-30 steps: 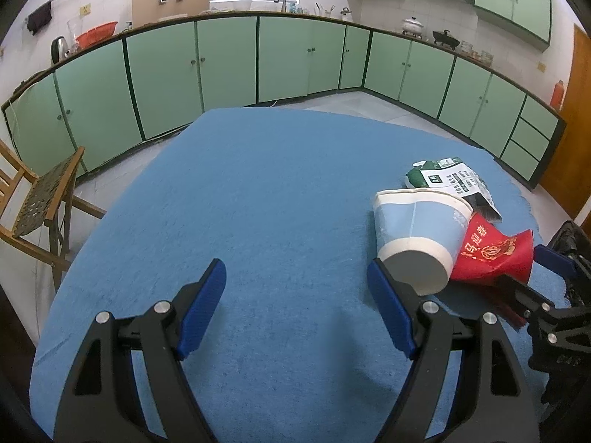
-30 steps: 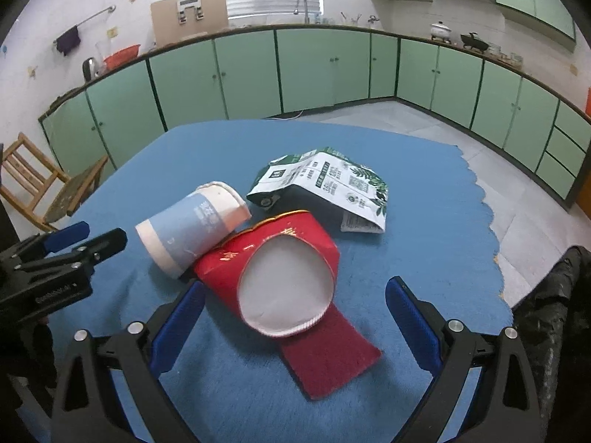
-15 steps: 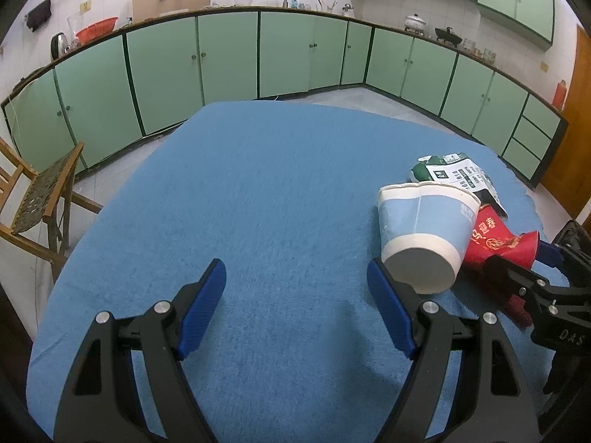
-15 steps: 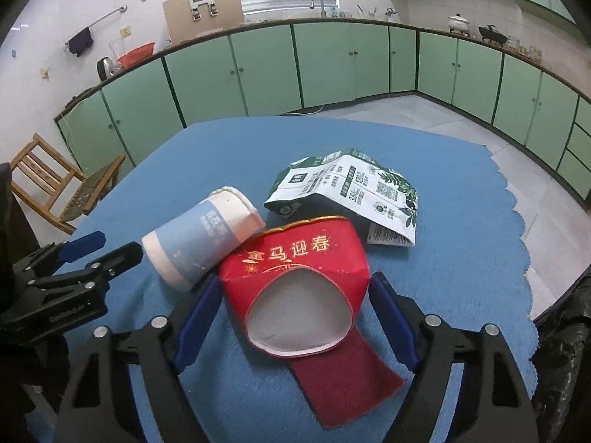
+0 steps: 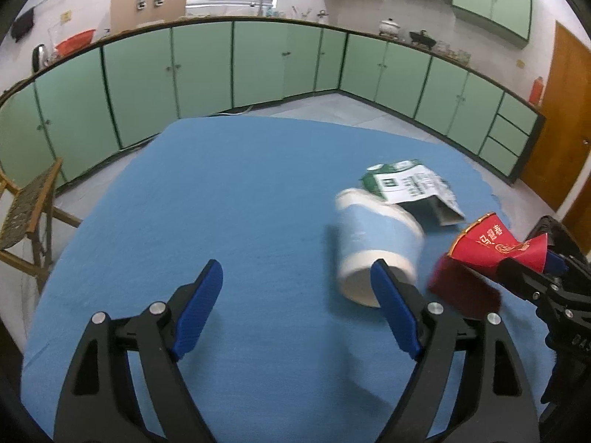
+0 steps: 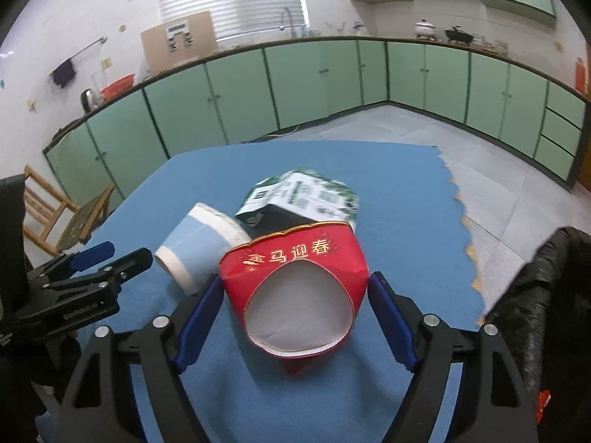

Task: Collect trash
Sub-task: 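Position the left gripper at the light blue cup while the right approaches the red cup, then grasp the light blue cup with the left gripper while the right grasps the red cup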

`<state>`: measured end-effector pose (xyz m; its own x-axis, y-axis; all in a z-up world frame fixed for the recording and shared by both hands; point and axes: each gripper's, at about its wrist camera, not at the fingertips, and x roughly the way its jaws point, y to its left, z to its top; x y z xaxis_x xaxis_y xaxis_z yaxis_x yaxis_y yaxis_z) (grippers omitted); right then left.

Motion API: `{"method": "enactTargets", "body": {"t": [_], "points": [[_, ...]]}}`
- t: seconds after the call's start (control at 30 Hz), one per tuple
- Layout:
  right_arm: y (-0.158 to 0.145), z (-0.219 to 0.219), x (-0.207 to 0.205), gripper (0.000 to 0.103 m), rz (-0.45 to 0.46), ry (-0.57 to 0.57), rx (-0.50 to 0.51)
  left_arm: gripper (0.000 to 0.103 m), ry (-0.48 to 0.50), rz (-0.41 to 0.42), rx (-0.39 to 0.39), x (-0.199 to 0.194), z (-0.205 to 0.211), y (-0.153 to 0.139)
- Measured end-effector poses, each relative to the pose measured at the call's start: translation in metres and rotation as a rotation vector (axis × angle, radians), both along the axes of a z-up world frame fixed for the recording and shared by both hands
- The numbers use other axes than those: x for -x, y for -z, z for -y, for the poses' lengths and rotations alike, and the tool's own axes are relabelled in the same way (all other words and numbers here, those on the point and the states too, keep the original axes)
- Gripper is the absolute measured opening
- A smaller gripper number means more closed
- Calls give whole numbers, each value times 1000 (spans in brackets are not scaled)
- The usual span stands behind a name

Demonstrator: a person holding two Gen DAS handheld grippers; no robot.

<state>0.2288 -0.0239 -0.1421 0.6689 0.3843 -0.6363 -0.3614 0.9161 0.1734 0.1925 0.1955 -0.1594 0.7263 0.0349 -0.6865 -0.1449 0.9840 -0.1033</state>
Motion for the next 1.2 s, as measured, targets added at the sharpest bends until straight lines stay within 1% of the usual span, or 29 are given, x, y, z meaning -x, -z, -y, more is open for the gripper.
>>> {"method": "enactTargets", "body": {"t": [0.17, 0.33, 0.5, 0.6, 0.67, 0.73, 0.77, 0.93, 1.2], "points": [[4, 12, -2, 79, -11, 29, 4, 84, 39, -8, 13, -12, 14, 5], [8, 17, -5, 79, -15, 44, 1, 85, 79, -48, -4, -30, 29, 15], [11, 21, -6, 79, -17, 52, 0, 85, 94, -71, 14, -42, 35, 22], [13, 22, -8, 79, -19, 52, 4, 84, 92, -101, 41, -50, 34, 31], [13, 22, -8, 79, -19, 51, 5, 78, 100, -105, 69, -53, 33, 33], [14, 22, -8, 79, -19, 49, 8, 62, 119, -101, 84, -55, 34, 33], [14, 23, -8, 79, -18, 48, 9, 58, 128, -98, 84, -55, 37, 32], [13, 23, -6, 79, -17, 48, 5, 52, 126, -67, 69, -52, 42, 28], [0, 31, 2, 79, 16, 63, -4, 51, 117, -35, 57, -32, 44, 11]]}}
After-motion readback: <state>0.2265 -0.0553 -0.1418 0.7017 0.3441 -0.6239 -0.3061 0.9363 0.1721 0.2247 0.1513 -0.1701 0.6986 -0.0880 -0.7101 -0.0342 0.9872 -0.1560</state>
